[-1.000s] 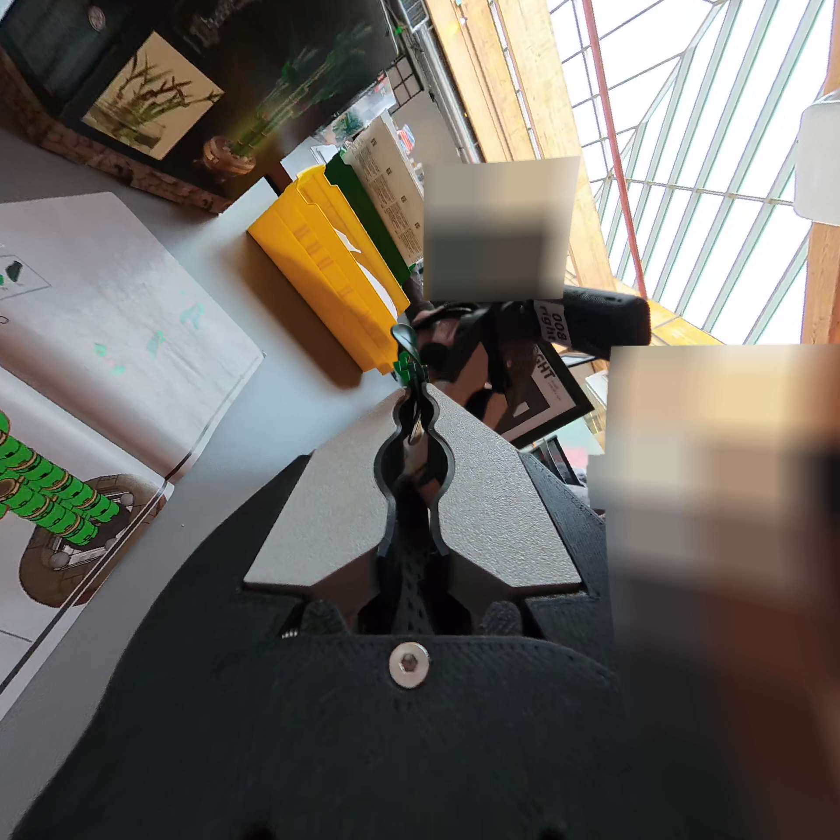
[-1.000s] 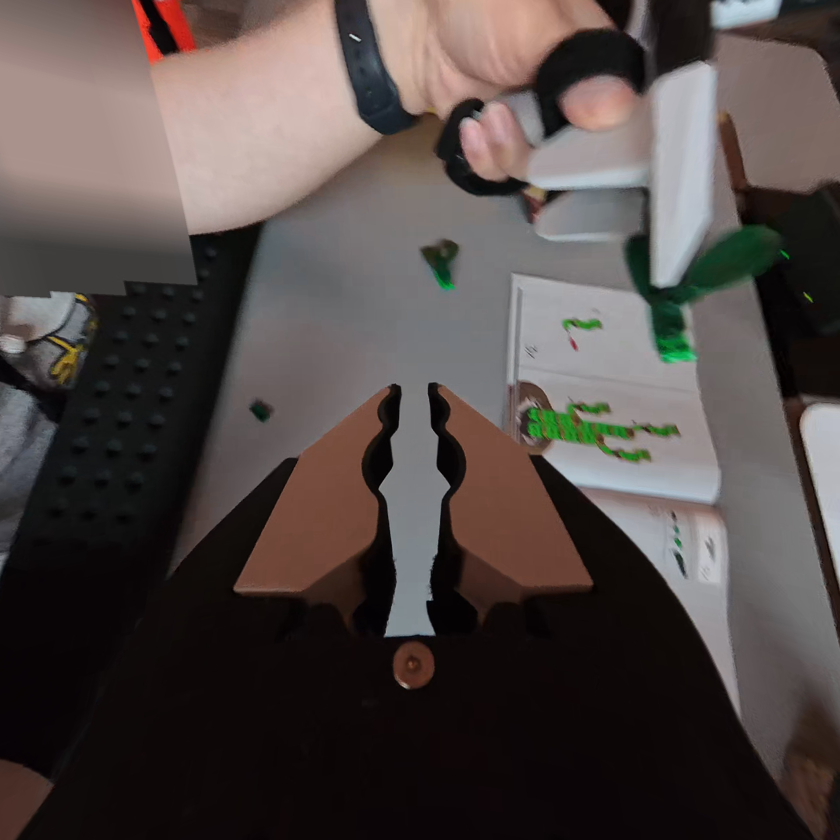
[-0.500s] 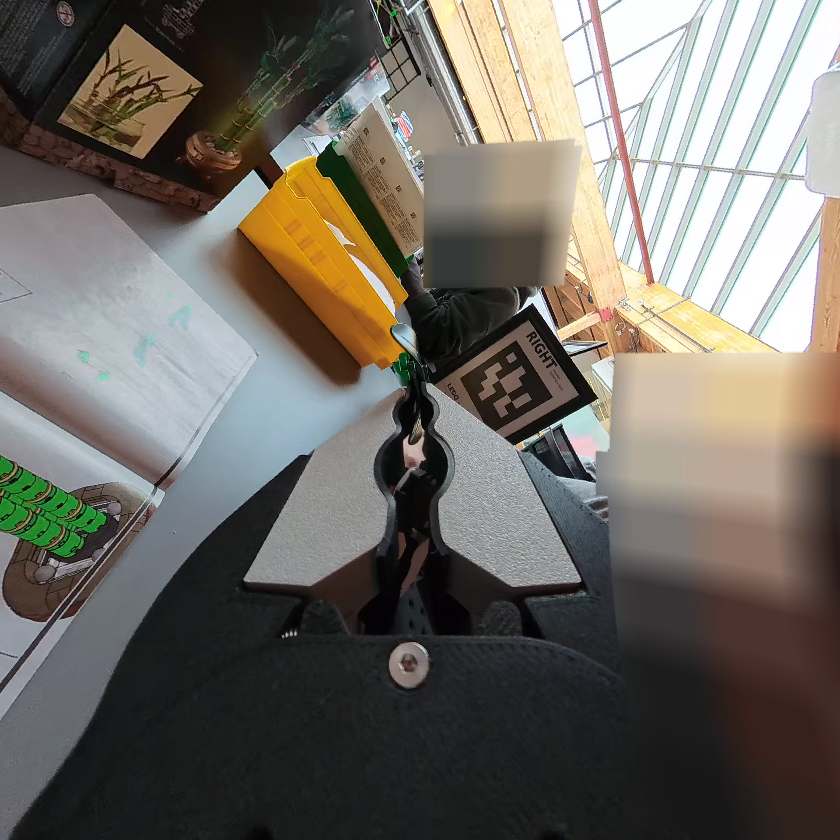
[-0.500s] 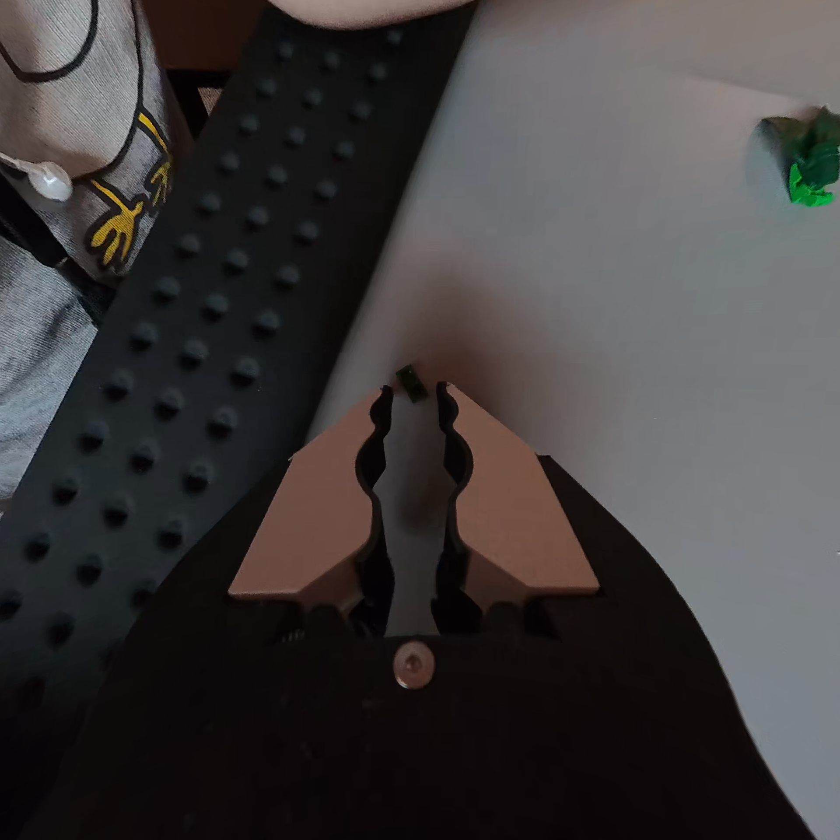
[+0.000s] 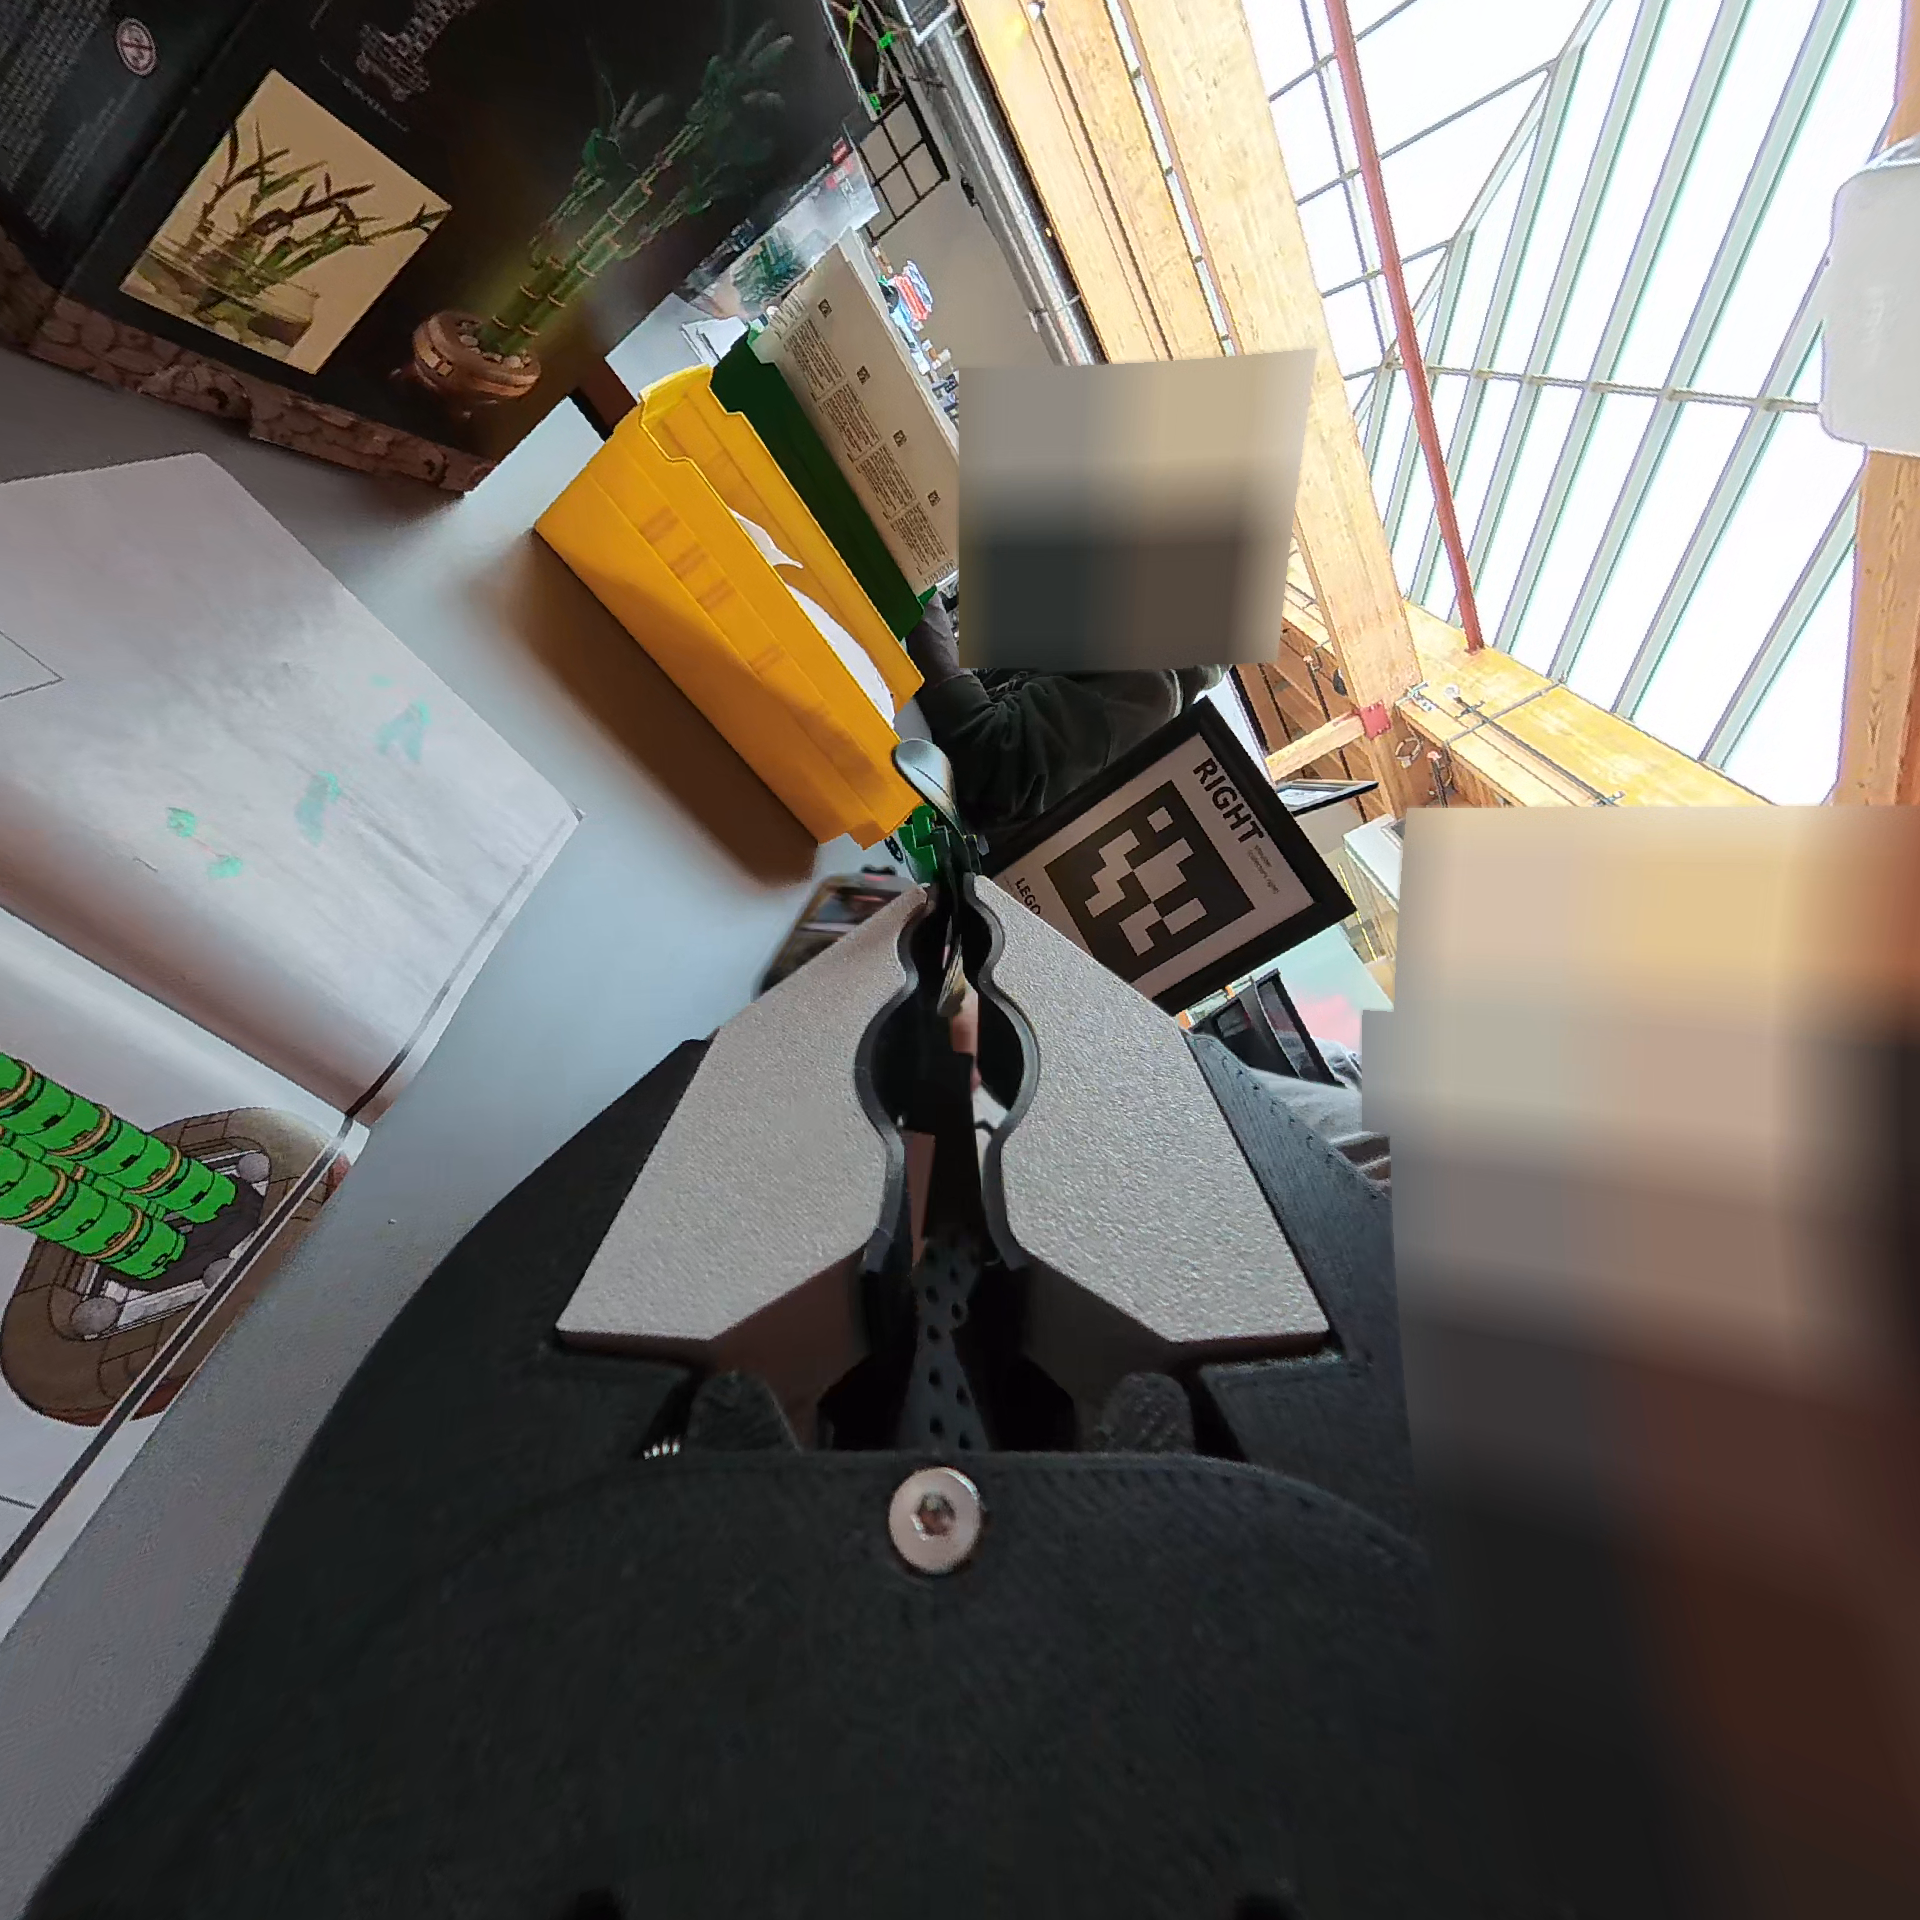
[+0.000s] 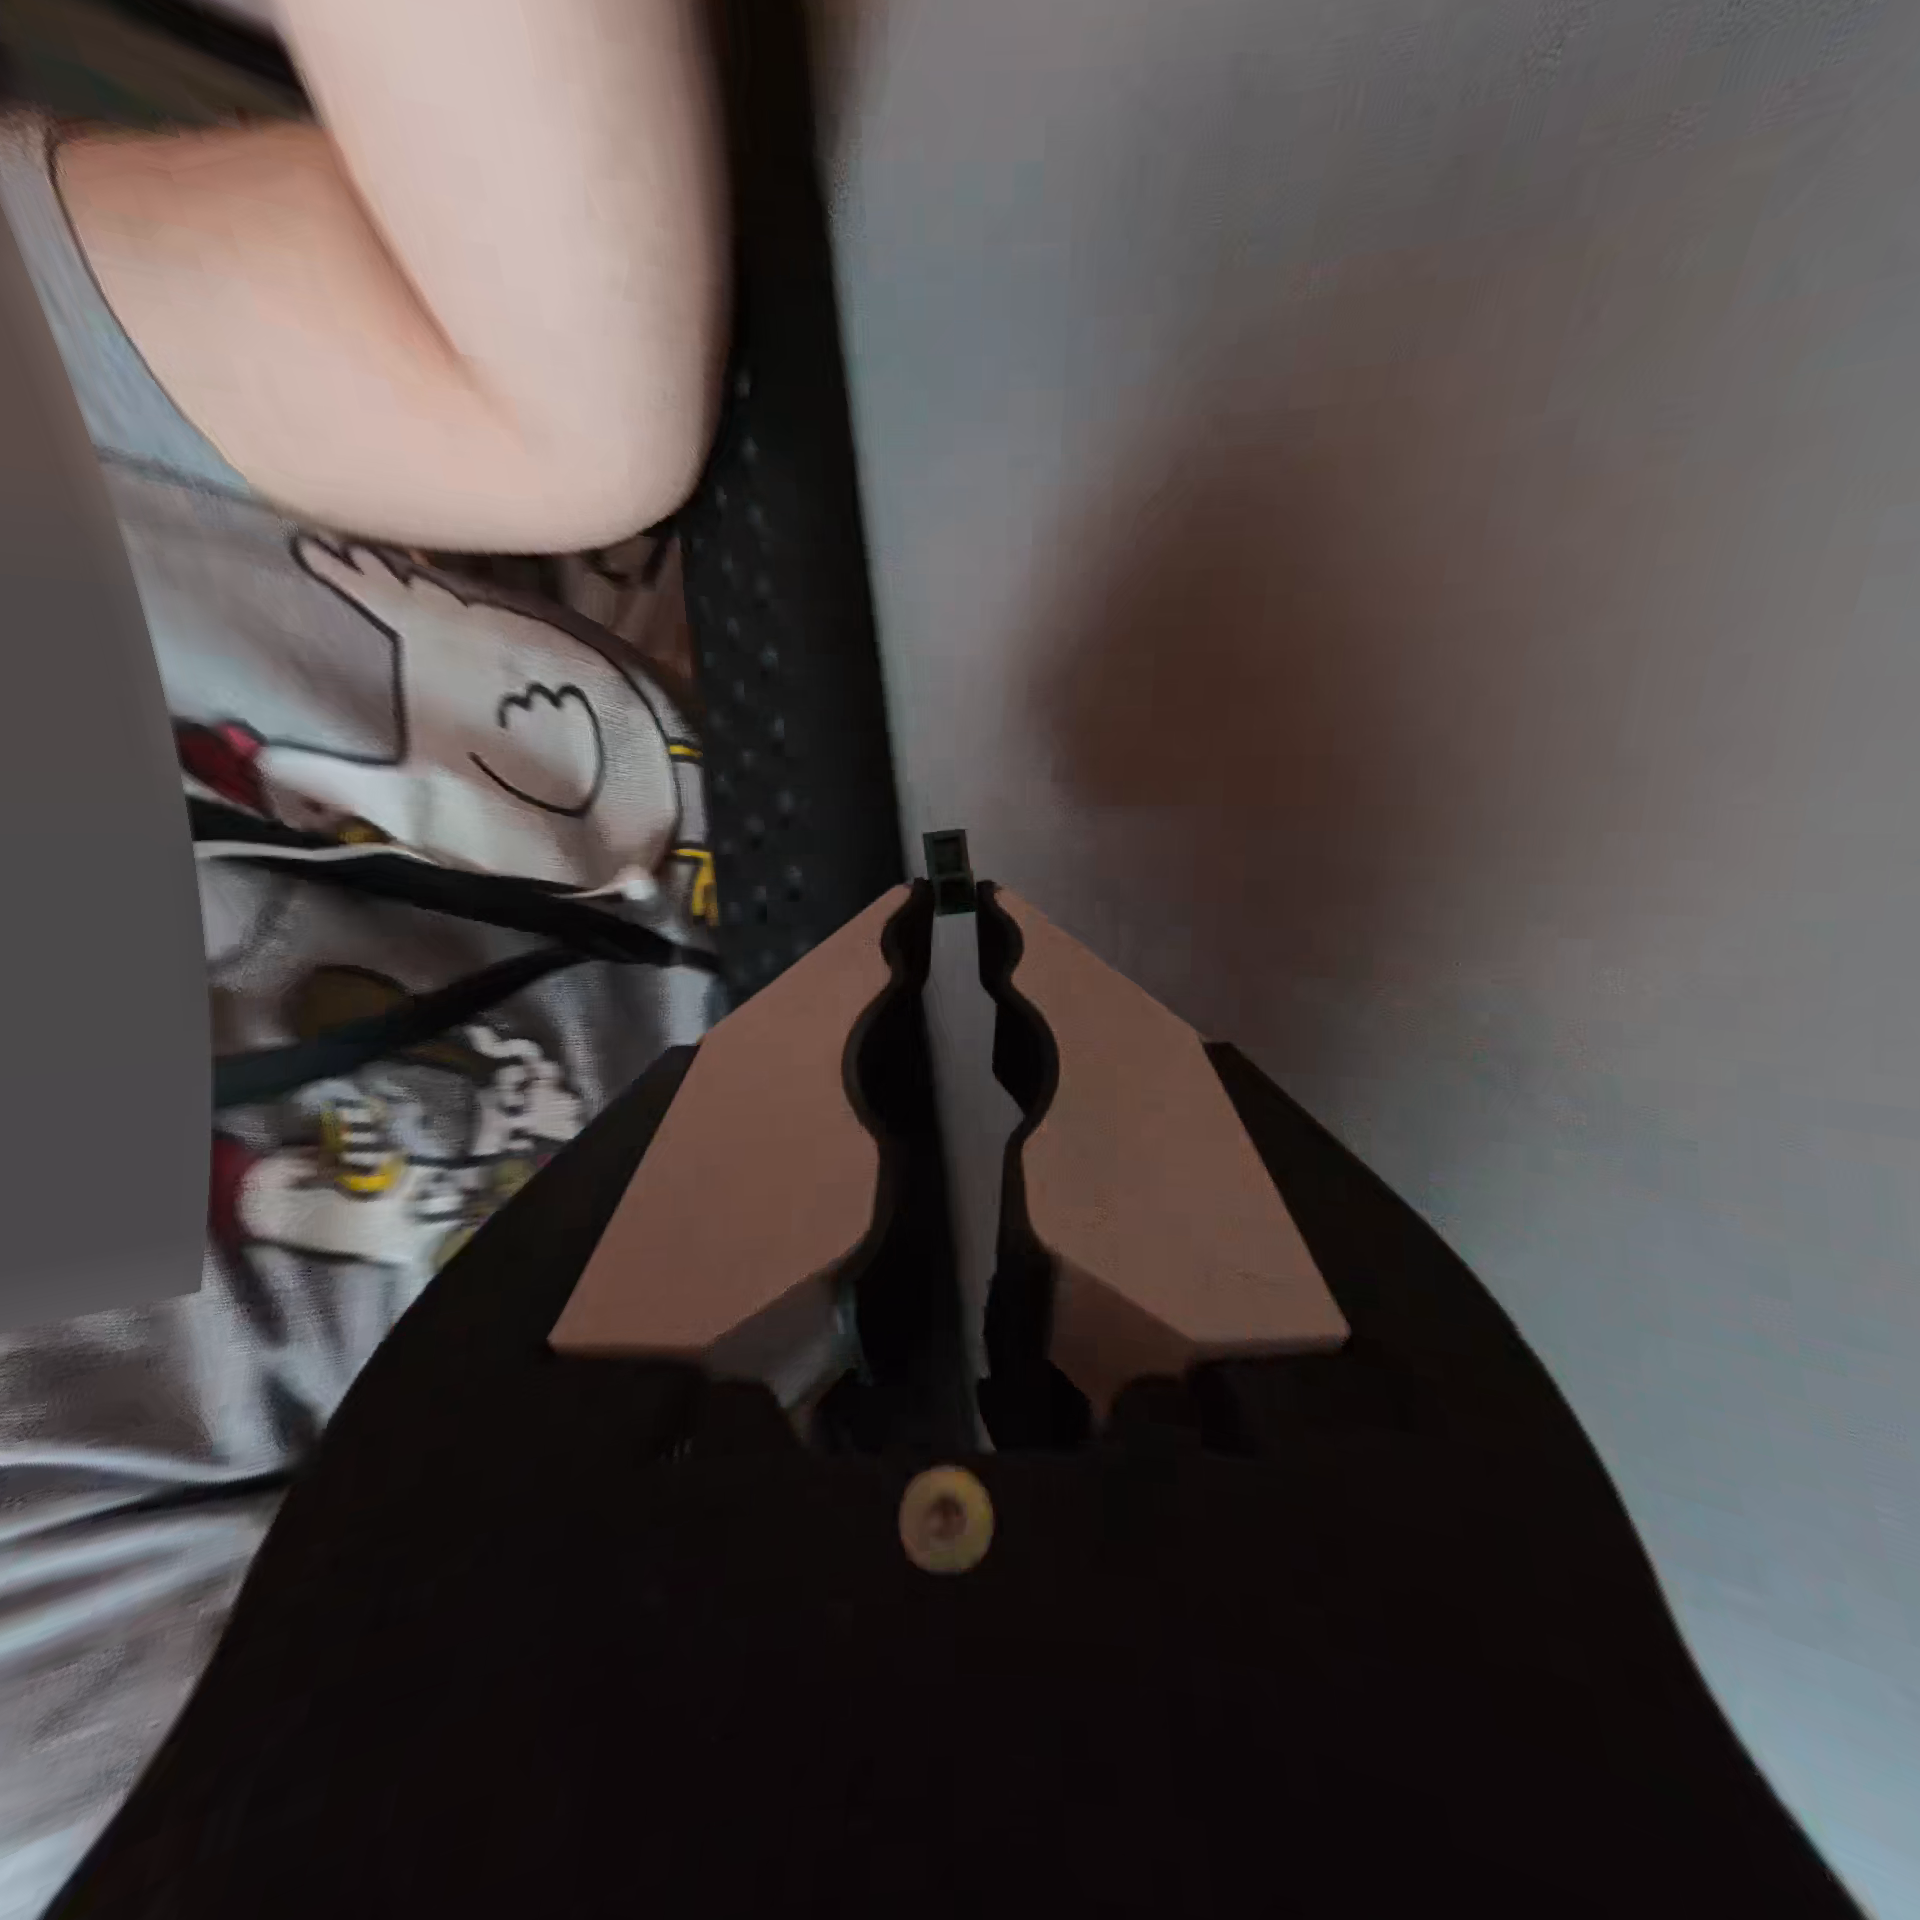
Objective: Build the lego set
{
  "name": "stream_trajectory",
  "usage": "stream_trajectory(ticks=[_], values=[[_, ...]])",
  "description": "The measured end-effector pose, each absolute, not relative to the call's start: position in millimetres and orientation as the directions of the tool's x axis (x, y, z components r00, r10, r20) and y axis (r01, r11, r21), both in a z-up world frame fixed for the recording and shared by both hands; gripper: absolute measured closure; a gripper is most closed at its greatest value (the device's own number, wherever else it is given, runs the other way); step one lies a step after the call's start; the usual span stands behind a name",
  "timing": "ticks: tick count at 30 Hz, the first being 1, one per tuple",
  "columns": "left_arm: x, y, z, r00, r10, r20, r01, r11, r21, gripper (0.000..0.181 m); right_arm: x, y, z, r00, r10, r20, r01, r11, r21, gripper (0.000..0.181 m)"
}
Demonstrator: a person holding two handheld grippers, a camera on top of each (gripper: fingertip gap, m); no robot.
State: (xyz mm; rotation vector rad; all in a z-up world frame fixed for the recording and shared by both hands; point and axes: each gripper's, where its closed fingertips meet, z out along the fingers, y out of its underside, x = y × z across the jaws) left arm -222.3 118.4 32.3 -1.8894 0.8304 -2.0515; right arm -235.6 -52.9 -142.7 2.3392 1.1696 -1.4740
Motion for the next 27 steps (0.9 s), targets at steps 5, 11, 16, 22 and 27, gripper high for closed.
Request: stream_trajectory(ticks=[5,11,16,22,27], values=[[-225.8,115.1,40.9,-0.160,-0.543,0.825,-0.193,-0.802,-0.565,0.181,-204.3,-43.9,-133.5,0.422,0.111,-0.900,0.569,-0.805,0.167,0.175],[-230.3,113.1,48.8,-0.180,-0.552,0.814,-0.178,-0.796,-0.579,0.181,-166.0,-63.9,-142.5,0.647,-0.040,-0.762,0.558,-0.656,0.508,0.174],[-229.9,107.2,53.8,-0.201,-0.558,0.805,-0.186,-0.785,-0.591,0.181,-148.5,-71.6,-155.6,0.779,0.017,-0.626,0.531,-0.549,0.646,0.174],[-226.5,102.2,54.2,-0.208,-0.559,0.803,-0.203,-0.778,-0.595,0.181,-166.4,-44.9,-164.1,0.797,0.061,-0.601,0.496,-0.633,0.594,0.174],[-225.6,101.3,54.9,-0.212,-0.560,0.801,-0.205,-0.776,-0.596,0.181,-178.1,-34.6,-163.2,0.767,0.115,-0.632,0.516,-0.696,0.499,0.172]])
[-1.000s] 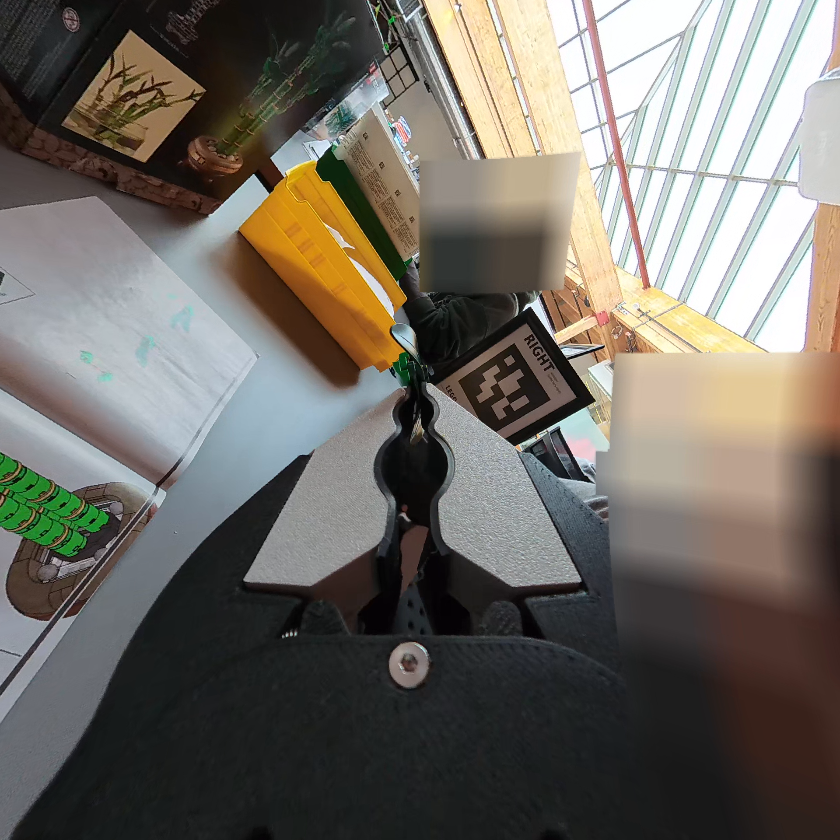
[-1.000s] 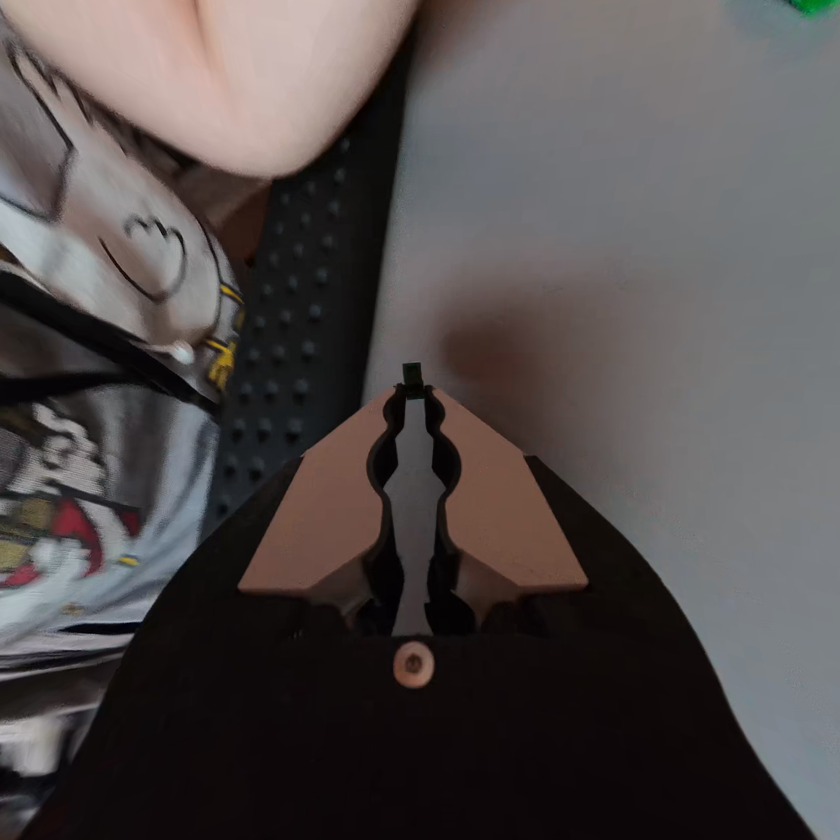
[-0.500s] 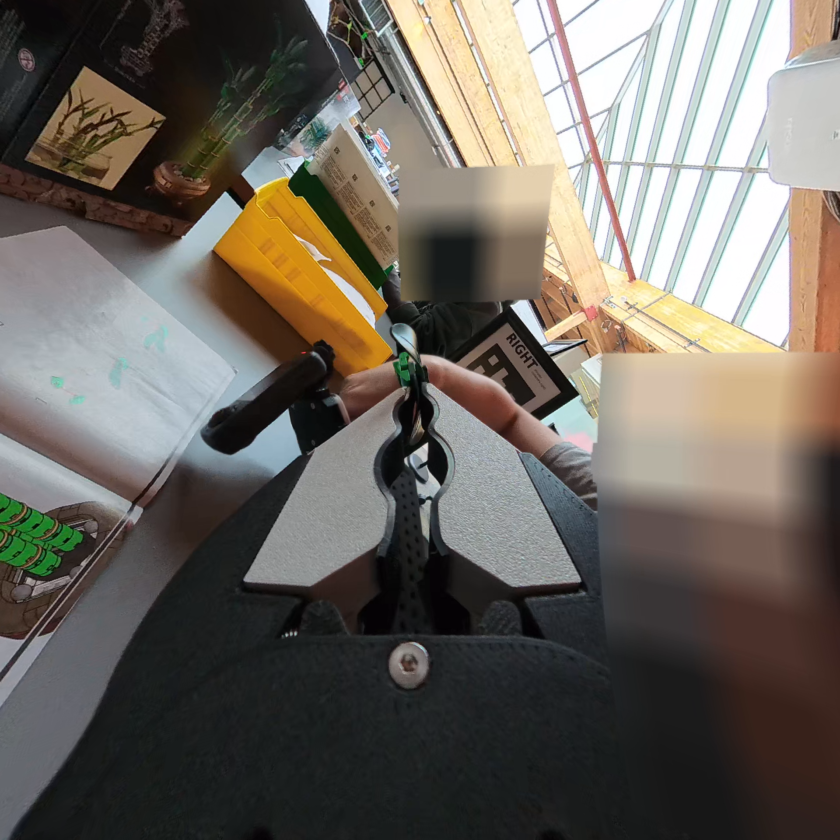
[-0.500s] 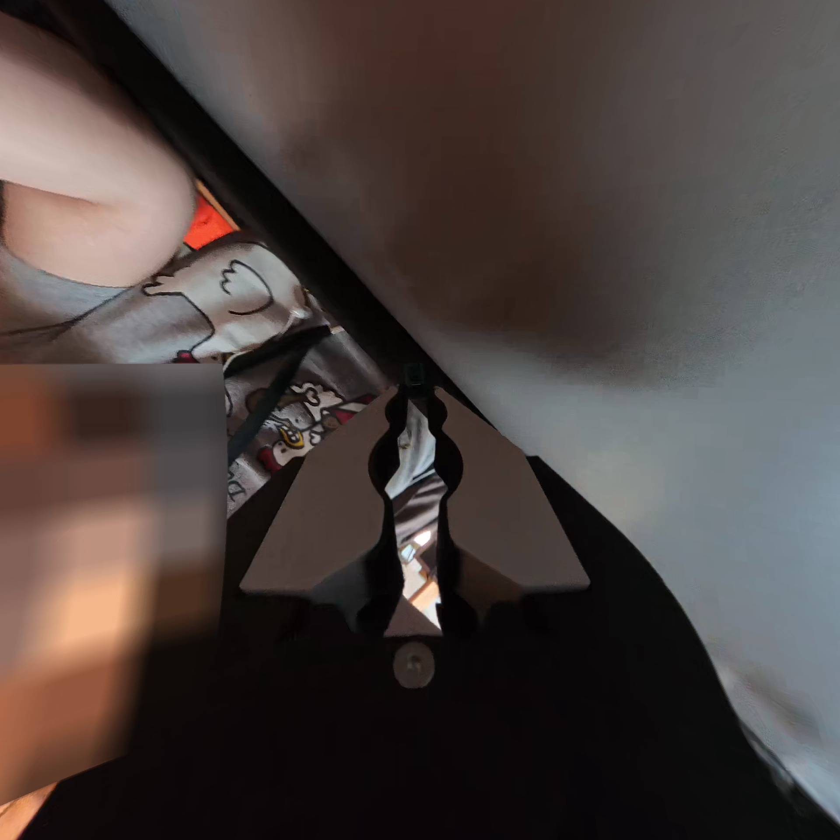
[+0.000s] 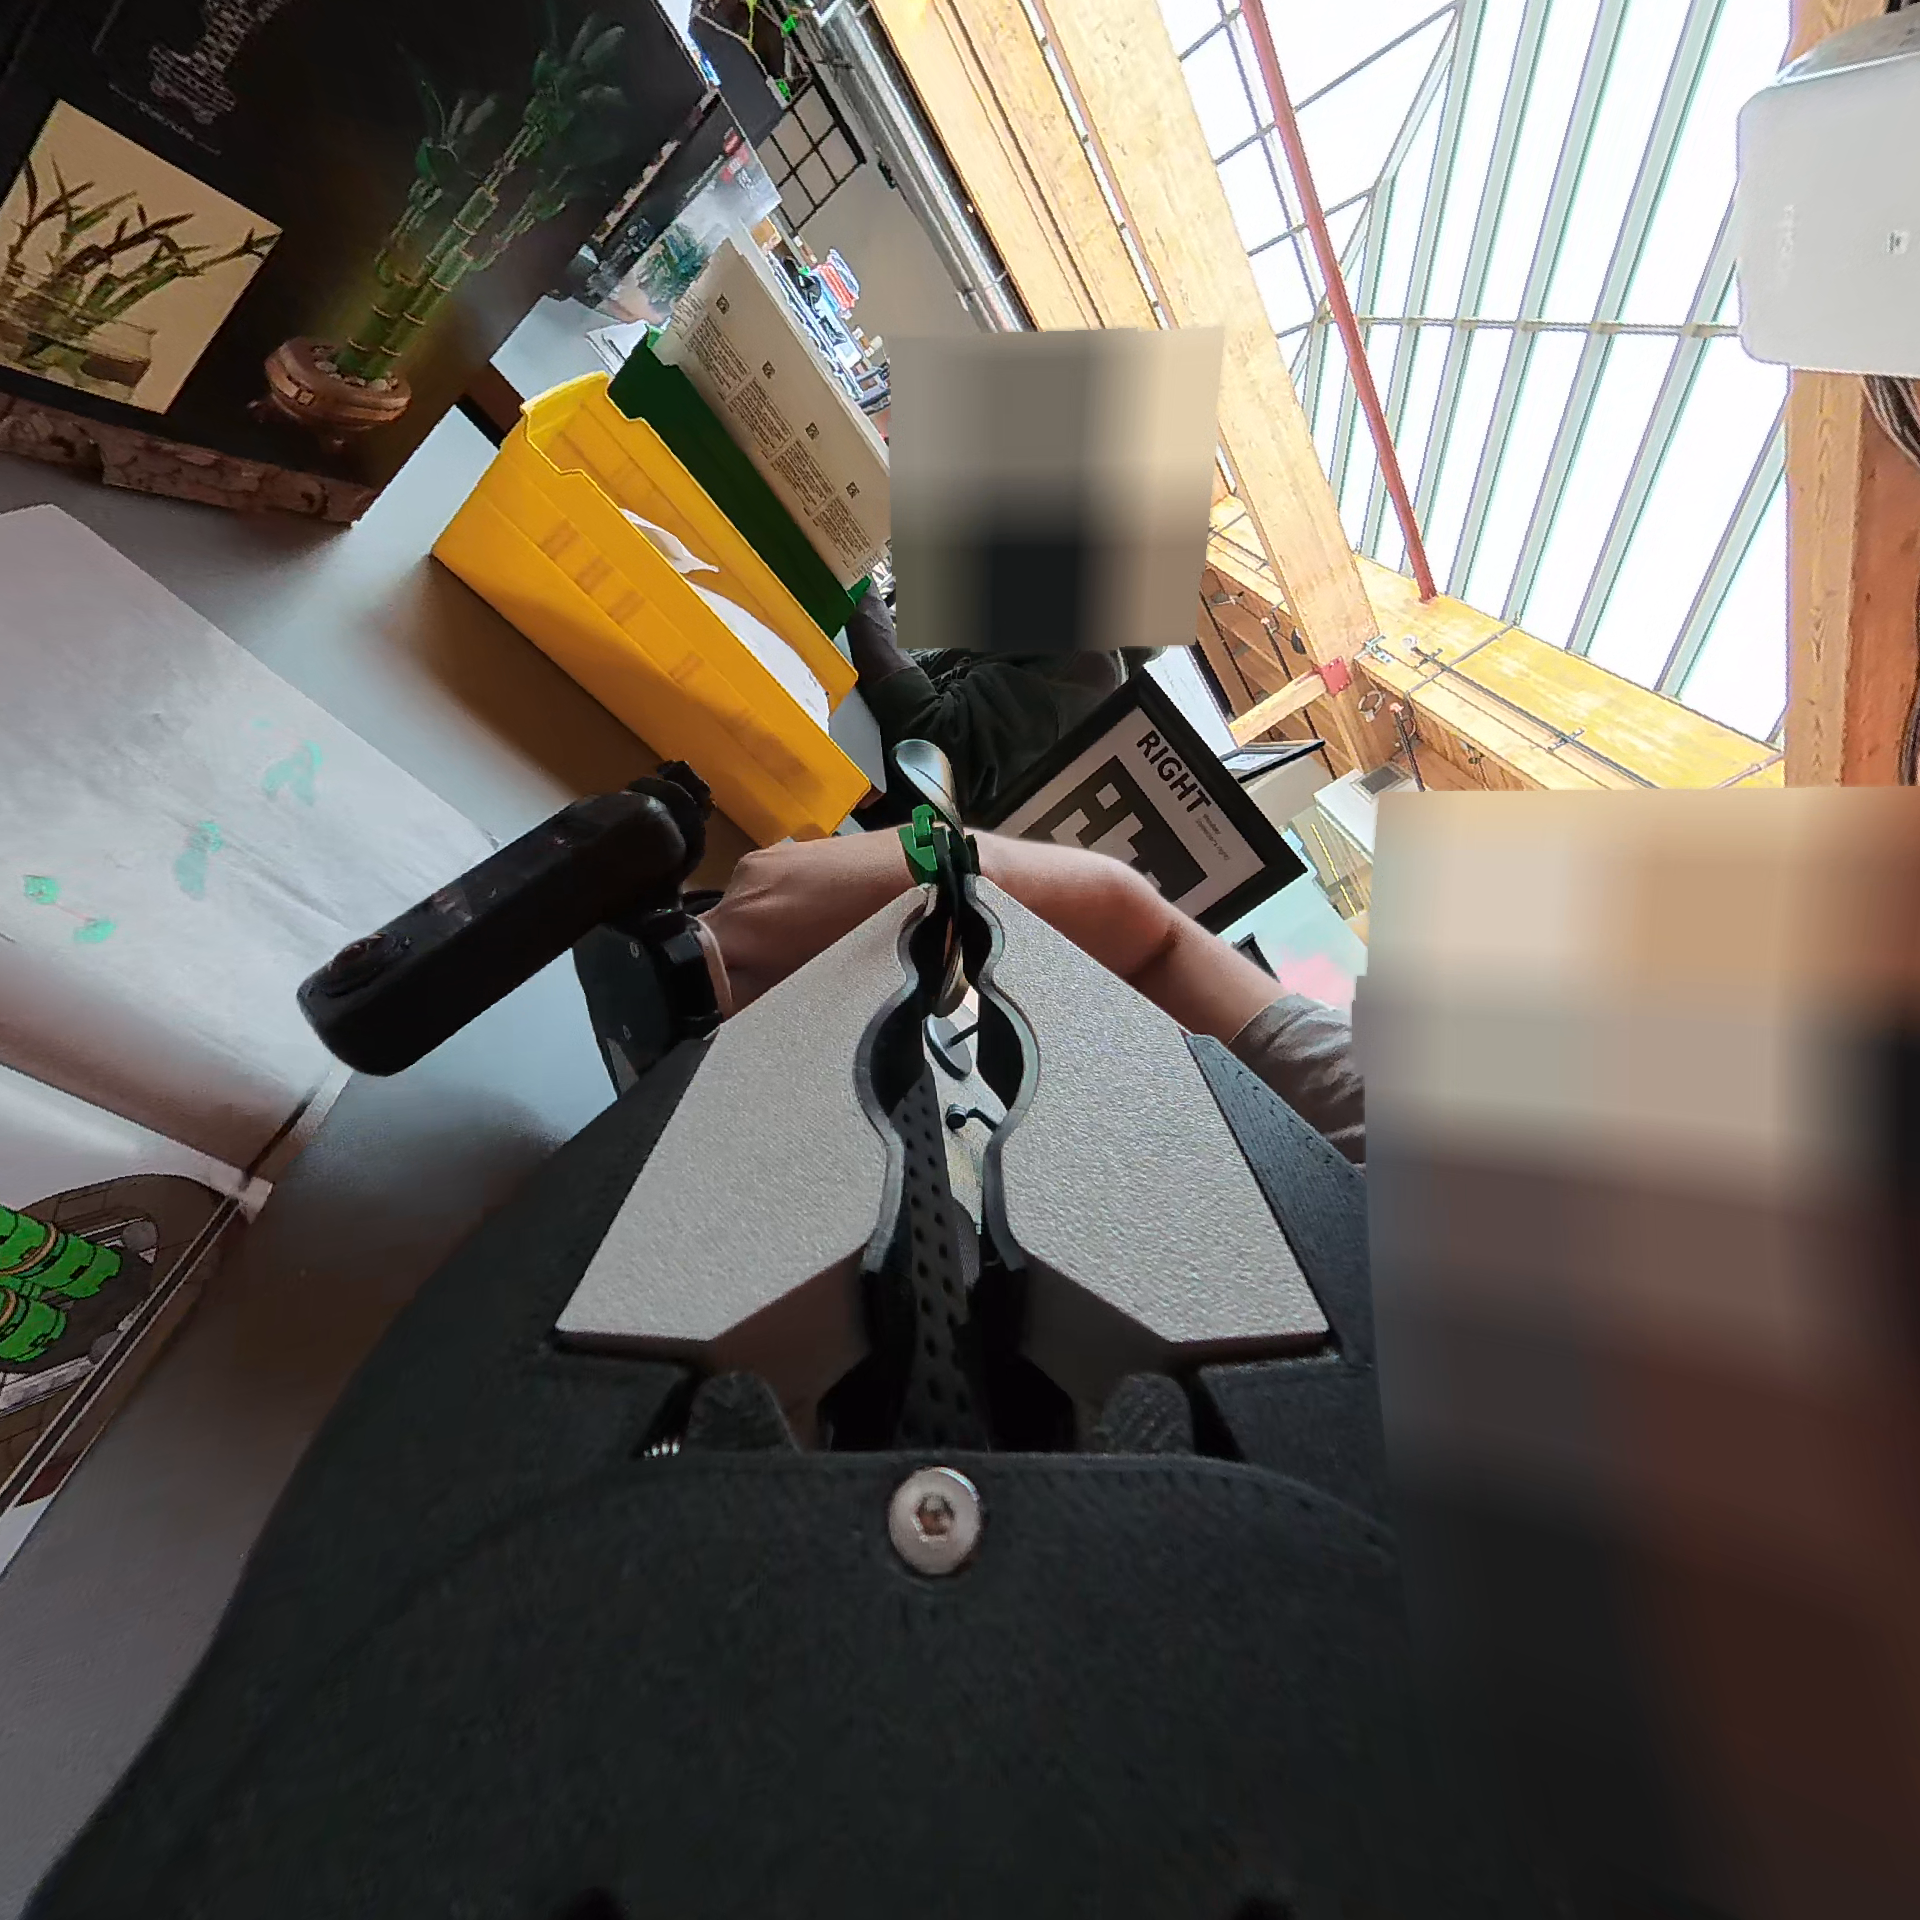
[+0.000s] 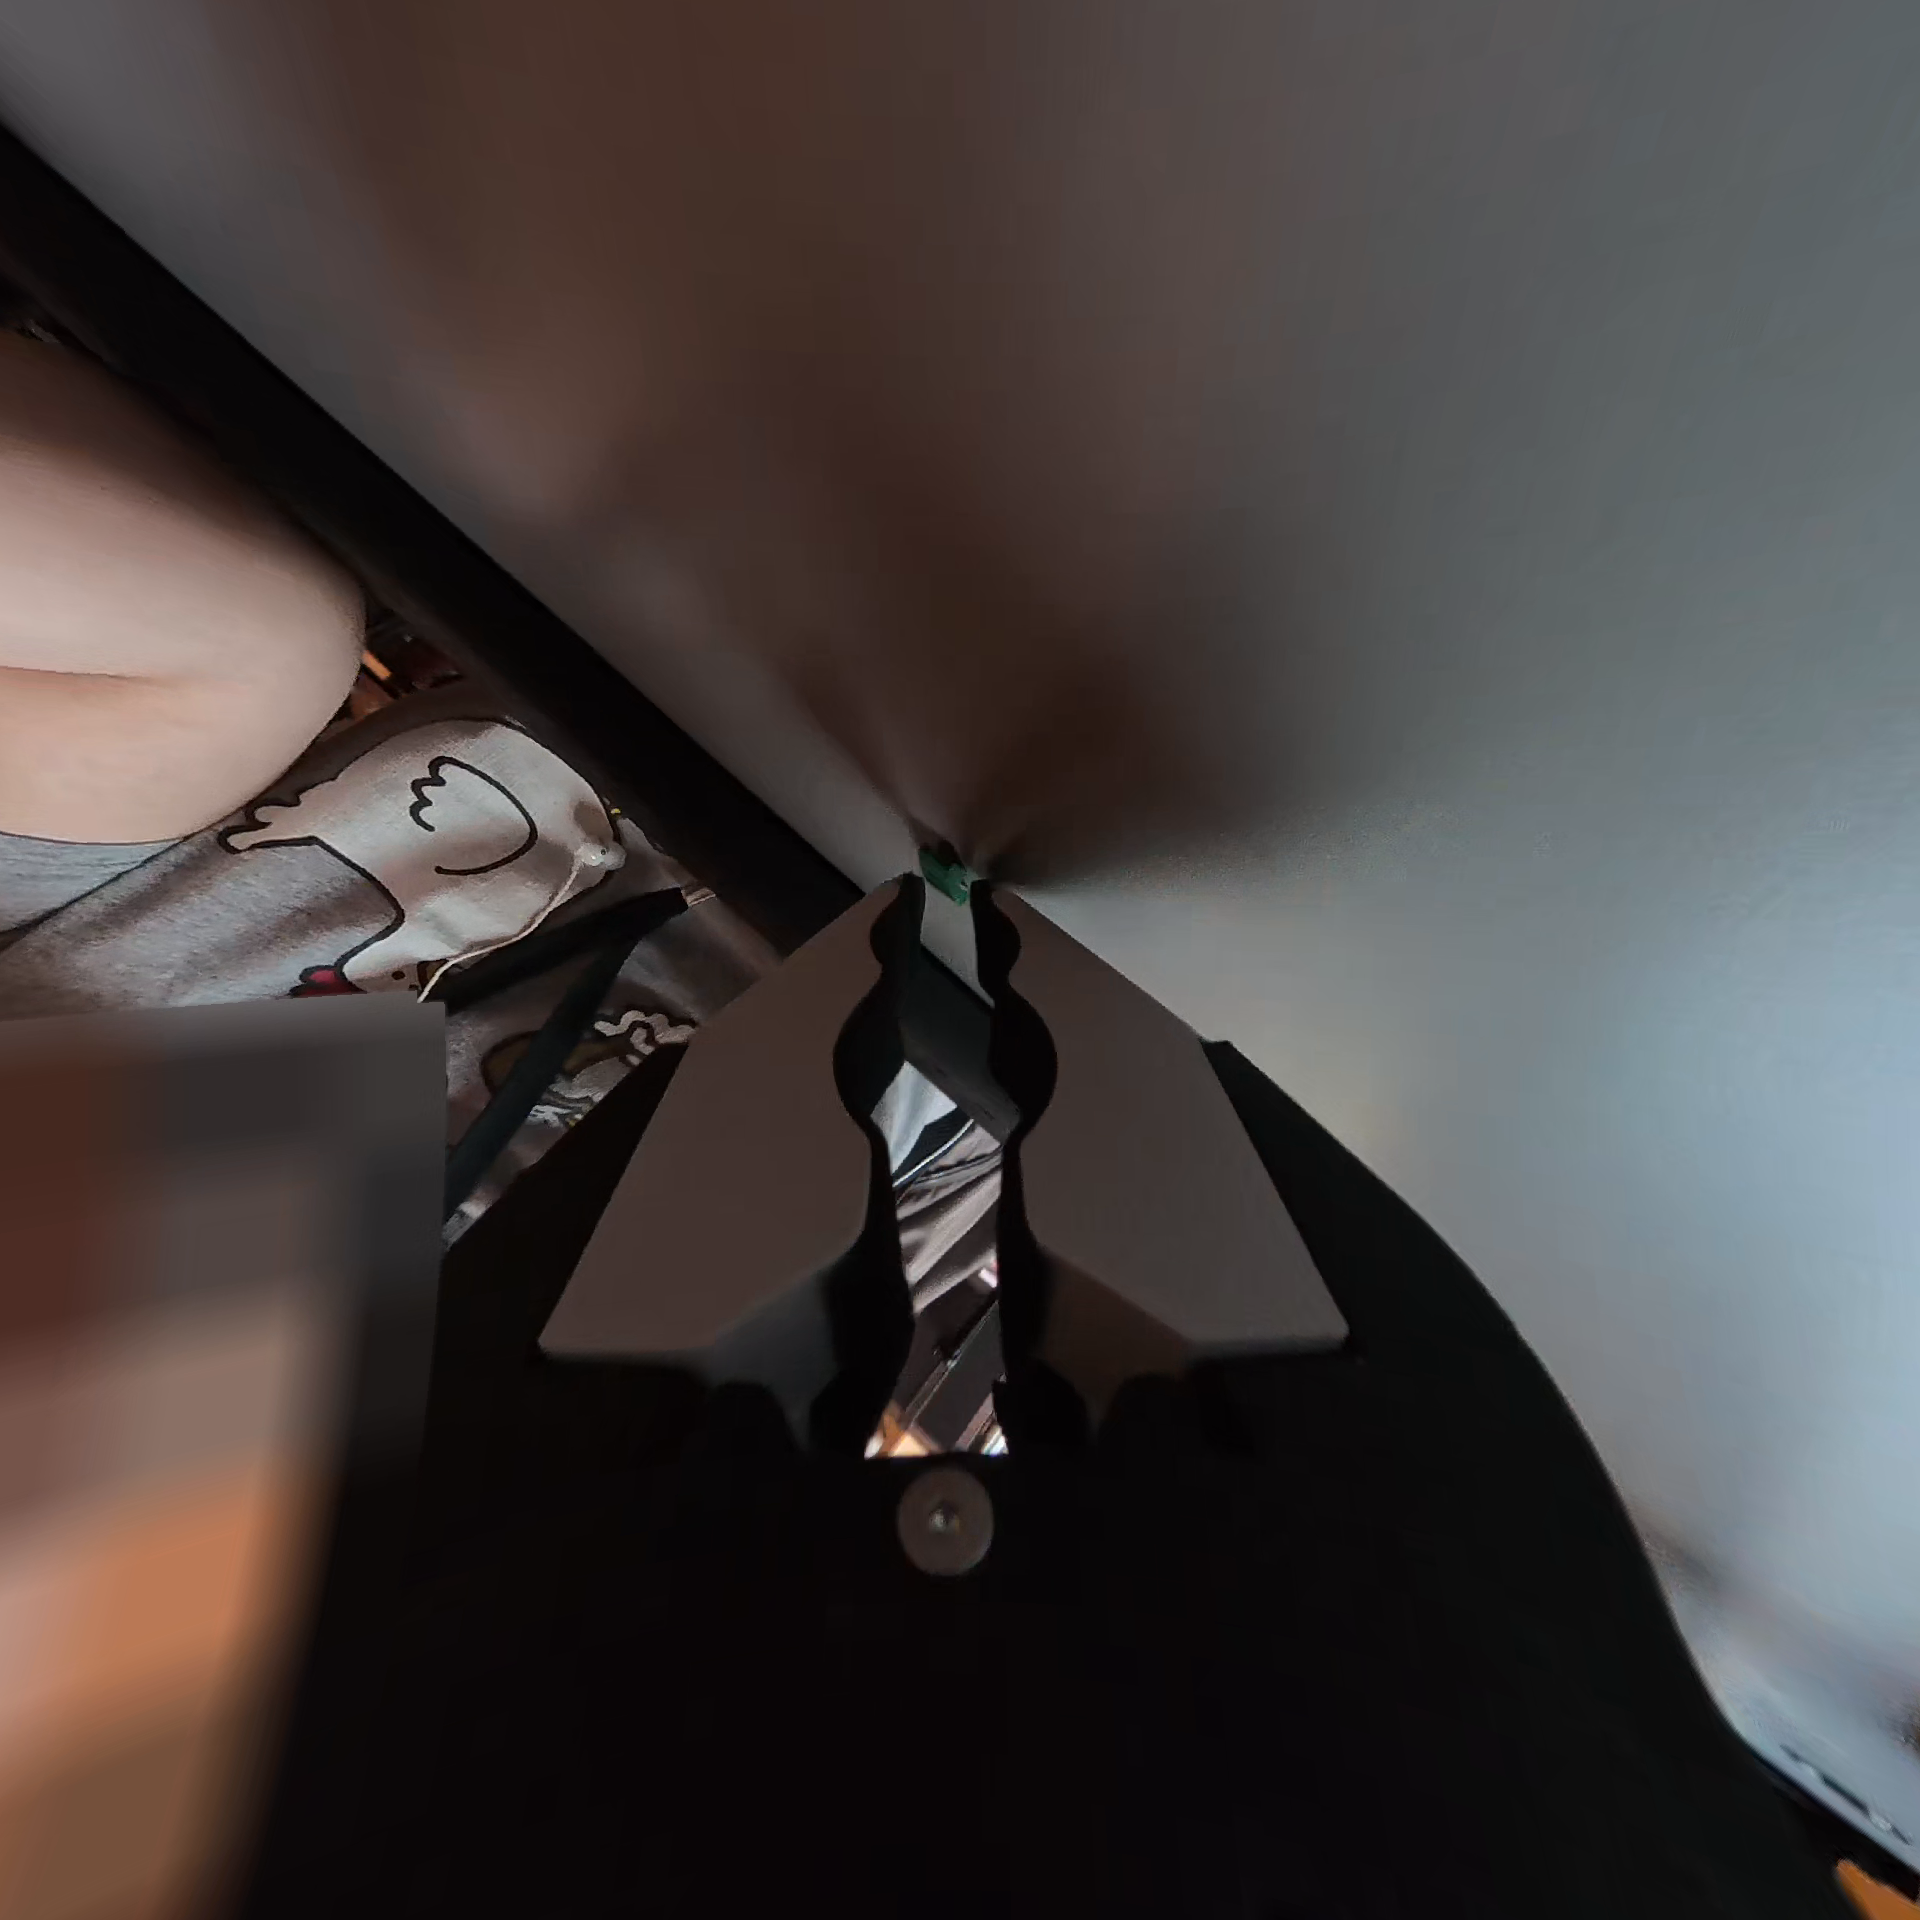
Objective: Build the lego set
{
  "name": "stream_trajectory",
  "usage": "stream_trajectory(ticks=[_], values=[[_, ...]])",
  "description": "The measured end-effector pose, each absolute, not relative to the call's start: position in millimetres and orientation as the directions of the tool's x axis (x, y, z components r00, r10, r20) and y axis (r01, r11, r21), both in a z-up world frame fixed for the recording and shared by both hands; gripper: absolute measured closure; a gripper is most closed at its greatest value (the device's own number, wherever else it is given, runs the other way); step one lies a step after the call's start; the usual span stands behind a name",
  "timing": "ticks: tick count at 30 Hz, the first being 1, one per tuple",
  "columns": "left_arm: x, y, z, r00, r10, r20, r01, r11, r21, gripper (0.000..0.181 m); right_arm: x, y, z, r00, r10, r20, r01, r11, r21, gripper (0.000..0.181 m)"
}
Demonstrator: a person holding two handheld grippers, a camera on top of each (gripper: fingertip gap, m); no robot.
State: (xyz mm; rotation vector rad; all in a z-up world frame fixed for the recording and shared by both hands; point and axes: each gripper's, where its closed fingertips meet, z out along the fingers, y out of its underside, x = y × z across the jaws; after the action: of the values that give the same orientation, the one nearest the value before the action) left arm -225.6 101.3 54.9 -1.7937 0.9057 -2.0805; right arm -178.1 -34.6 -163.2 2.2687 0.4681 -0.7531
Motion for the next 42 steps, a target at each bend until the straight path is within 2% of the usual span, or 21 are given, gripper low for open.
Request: stream_trajectory(ticks=[3,6,8,11,16,23,29,34,42], values=[[-226.3,102.0,55.4,-0.212,-0.560,0.801,-0.200,-0.778,-0.596,0.181,-178.4,-30.1,-155.3,0.726,0.147,-0.672,0.523,-0.753,0.400,0.169],[-227.8,103.6,56.6,-0.212,-0.563,0.799,-0.191,-0.778,-0.599,0.181,-178.5,-27.0,-144.8,0.633,0.218,-0.743,0.525,-0.827,0.204,0.169],[-228.5,105.6,57.3,-0.211,-0.564,0.799,-0.182,-0.780,-0.599,0.181,-175.2,-33.7,-146.2,0.545,0.395,-0.740,0.593,-0.805,0.007,0.170],[-227.7,106.6,56.0,-0.207,-0.564,0.800,-0.183,-0.781,-0.598,0.181,-174.2,-49.0,-157.7,0.415,0.695,-0.587,0.699,-0.656,-0.284,0.172],[-223.4,103.2,57.0,-0.210,-0.569,0.795,-0.190,-0.774,-0.604,0.181,-178.1,-51.5,-164.8,0.315,0.910,-0.270,0.746,-0.414,-0.521,0.181],[-216.0,96.7,55.3,-0.219,-0.567,0.795,-0.219,-0.765,-0.606,0.181,-210.3,-44.0,-163.9,0.257,0.955,-0.146,0.717,-0.290,-0.634,0.181],[-218.3,99.8,55.0,-0.214,-0.568,0.795,-0.208,-0.769,-0.605,0.181,-197.7,-49.0,-149.9,0.232,0.968,-0.091,0.730,-0.236,-0.642,0.180],[-220.9,103.6,57.6,-0.219,-0.568,0.794,-0.189,-0.773,-0.605,0.181,-173.8,-40.3,-164.4,0.286,0.957,-0.051,0.779,-0.263,-0.568,0.181],[-215.6,99.3,54.8,-0.221,-0.563,0.796,-0.210,-0.770,-0.603,0.181,-218.0,-35.4,-163.2,0.197,0.980,-0.023,0.776,-0.170,-0.607,0.181]])
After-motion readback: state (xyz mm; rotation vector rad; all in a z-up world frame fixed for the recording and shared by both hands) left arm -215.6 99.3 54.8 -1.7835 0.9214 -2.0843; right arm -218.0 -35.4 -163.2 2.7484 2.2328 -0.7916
